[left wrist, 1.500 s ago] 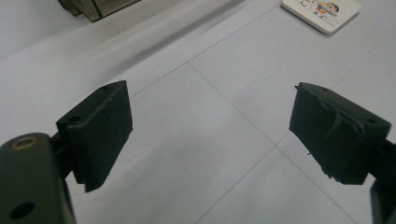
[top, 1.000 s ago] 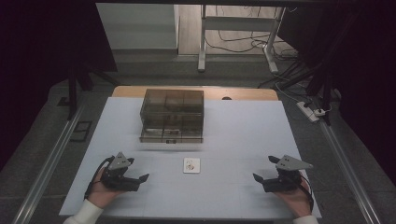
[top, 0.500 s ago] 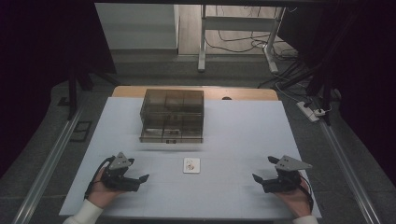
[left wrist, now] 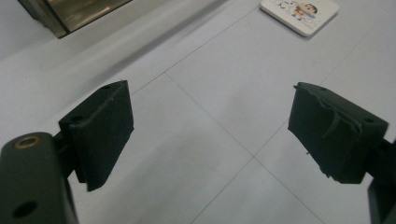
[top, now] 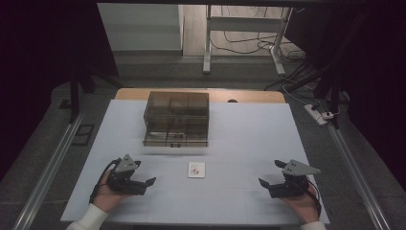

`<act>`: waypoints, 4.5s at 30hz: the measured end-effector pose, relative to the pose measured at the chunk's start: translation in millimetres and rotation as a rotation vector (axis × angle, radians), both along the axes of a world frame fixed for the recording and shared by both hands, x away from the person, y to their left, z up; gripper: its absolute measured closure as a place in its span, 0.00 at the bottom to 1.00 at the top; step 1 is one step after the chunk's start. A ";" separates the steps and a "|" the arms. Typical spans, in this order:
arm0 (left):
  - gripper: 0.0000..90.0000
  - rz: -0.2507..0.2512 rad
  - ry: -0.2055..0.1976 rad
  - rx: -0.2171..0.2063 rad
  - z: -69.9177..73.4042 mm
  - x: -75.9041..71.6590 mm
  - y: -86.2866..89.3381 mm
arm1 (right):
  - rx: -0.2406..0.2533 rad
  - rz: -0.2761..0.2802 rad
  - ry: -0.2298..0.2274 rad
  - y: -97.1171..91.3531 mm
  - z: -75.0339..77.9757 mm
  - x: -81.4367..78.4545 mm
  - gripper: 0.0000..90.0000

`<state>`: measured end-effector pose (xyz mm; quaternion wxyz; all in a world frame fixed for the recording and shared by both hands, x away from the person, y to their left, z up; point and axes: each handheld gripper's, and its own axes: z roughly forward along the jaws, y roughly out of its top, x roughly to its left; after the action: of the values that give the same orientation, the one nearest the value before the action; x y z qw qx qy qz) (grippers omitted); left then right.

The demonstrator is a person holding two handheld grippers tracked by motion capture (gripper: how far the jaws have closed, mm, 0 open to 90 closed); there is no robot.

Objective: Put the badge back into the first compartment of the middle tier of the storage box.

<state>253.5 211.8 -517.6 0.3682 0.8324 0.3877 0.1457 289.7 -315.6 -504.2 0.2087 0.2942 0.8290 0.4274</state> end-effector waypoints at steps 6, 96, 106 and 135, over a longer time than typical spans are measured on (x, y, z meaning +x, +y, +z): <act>0.16 -0.006 0.003 0.000 -0.5 1.7 -1.3 | -0.005 -0.007 0.004 0.9 -1.0 0.3 0.09; 0.16 -0.258 0.027 0.109 14.7 66.8 -106.8 | -0.034 0.002 0.026 5.6 -4.6 1.6 0.09; 0.16 -0.274 0.031 0.119 14.6 72.3 -116.5 | -0.036 0.000 0.025 5.8 -5.0 1.7 0.09; 0.14 -0.457 0.094 0.179 2.1 86.7 -155.8 | -0.046 0.002 0.036 6.3 -6.5 1.7 0.09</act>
<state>340.2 56.0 -515.5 0.2977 0.9337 0.1917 0.0535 291.5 -309.3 -510.7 0.2002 0.2960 0.8425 0.4031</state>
